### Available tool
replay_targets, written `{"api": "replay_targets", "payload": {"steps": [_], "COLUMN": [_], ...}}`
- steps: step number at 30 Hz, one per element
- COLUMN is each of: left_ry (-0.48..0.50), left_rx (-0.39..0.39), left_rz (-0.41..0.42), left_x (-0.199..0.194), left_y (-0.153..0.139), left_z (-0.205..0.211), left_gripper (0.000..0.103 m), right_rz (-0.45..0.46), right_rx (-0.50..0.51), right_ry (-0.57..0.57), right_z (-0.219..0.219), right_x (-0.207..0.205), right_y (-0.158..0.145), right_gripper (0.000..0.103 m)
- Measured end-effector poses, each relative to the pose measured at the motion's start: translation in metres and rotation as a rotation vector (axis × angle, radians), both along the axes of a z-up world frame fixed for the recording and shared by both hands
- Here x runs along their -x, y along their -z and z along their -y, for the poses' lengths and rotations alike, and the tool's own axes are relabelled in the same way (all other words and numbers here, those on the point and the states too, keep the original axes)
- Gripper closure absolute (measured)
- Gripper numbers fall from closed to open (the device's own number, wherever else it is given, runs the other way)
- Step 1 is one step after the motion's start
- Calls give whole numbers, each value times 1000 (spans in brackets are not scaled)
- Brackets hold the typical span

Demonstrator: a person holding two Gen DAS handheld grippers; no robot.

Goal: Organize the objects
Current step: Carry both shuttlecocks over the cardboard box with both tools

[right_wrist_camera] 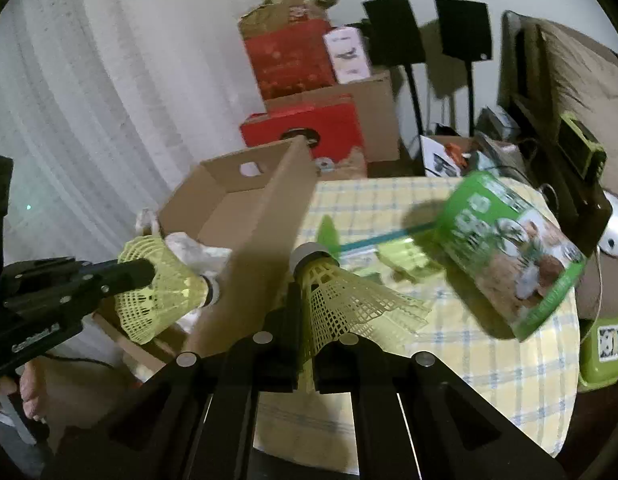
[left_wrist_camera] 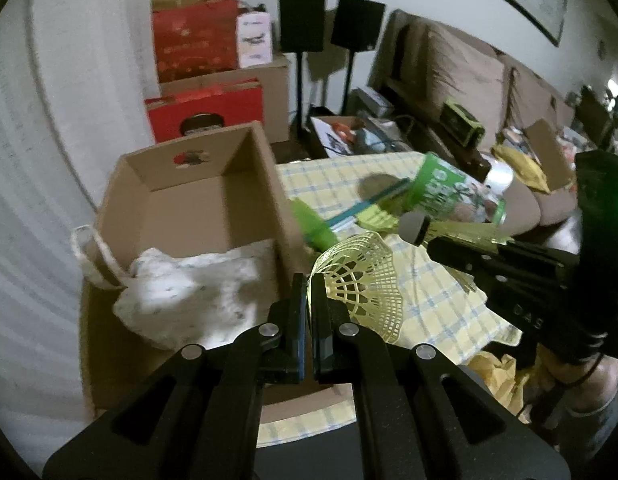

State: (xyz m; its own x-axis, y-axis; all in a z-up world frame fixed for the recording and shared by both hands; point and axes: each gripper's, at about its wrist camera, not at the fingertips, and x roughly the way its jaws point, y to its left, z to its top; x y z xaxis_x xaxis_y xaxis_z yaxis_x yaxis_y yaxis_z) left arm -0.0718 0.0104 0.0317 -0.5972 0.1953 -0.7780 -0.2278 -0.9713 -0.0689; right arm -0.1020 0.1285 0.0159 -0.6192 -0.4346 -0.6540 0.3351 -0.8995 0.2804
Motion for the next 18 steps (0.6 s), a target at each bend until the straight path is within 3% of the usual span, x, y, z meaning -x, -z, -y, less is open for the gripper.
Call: {"api": "replay_targets", "payload": {"steps": [9,18], "left_ry": [-122,-196], "left_rx": [-8,37], "left_rz": [11,44], "left_x": [1,-1], "left_y": [7,29], "left_z": [57,82], "left_gripper": [101,101], "right_rz": [-4,29], "right_rx": [-15,-26], "right_ry": [-102,-203], "right_z": [56,112], "right_x": [4,10], "right_y": [-8,0], "right_gripper": [100,100]}}
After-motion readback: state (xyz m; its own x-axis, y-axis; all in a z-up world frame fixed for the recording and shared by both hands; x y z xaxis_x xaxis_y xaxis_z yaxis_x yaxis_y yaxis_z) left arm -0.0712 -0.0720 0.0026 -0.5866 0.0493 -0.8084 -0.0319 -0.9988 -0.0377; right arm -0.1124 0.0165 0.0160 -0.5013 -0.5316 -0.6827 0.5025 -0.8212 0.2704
